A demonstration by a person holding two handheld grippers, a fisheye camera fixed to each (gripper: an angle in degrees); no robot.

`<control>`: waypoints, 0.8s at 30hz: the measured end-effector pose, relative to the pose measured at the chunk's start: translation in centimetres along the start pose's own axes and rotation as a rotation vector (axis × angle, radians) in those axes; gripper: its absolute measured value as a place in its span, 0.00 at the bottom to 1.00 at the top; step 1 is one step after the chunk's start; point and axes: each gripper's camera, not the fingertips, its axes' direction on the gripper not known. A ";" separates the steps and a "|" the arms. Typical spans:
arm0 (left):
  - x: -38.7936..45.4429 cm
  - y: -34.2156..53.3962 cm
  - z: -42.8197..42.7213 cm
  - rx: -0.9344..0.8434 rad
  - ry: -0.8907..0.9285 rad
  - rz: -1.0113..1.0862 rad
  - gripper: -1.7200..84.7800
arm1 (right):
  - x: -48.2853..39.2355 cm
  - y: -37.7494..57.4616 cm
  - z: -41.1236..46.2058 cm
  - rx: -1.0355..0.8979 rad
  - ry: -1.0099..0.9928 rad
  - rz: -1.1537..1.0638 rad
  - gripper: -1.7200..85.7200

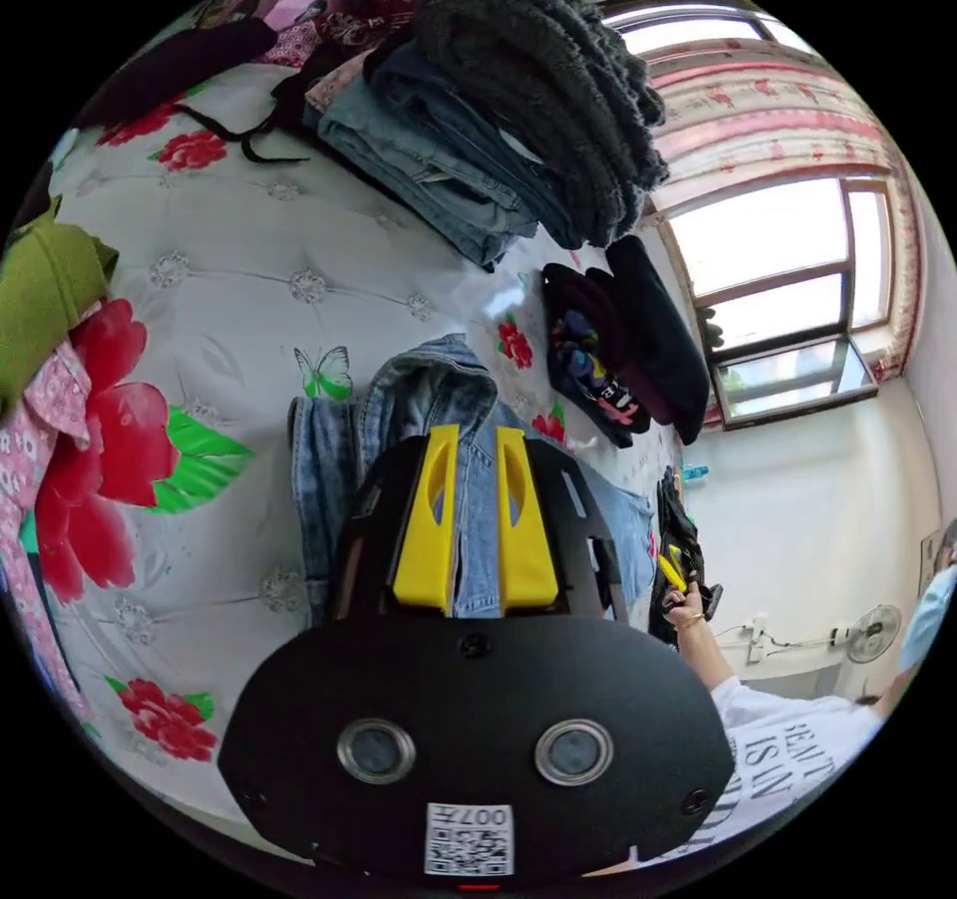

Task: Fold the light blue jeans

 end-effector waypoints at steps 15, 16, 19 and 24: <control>-1.6 10.9 4.7 -0.031 -0.490 0.170 0.15 | 15.7 0.8 4.1 0.073 0.017 0.126 0.03; -2.8 10.6 6.0 -0.059 -0.454 0.154 0.14 | 13.8 0.3 3.8 0.090 -0.036 0.054 0.02; -4.8 9.9 6.4 -0.083 -0.397 0.046 0.11 | 8.0 -0.5 1.5 0.142 -0.175 -0.157 0.02; -4.2 12.3 6.5 0.001 -0.519 0.130 0.06 | 8.7 0.4 0.9 0.225 -0.196 -0.268 0.02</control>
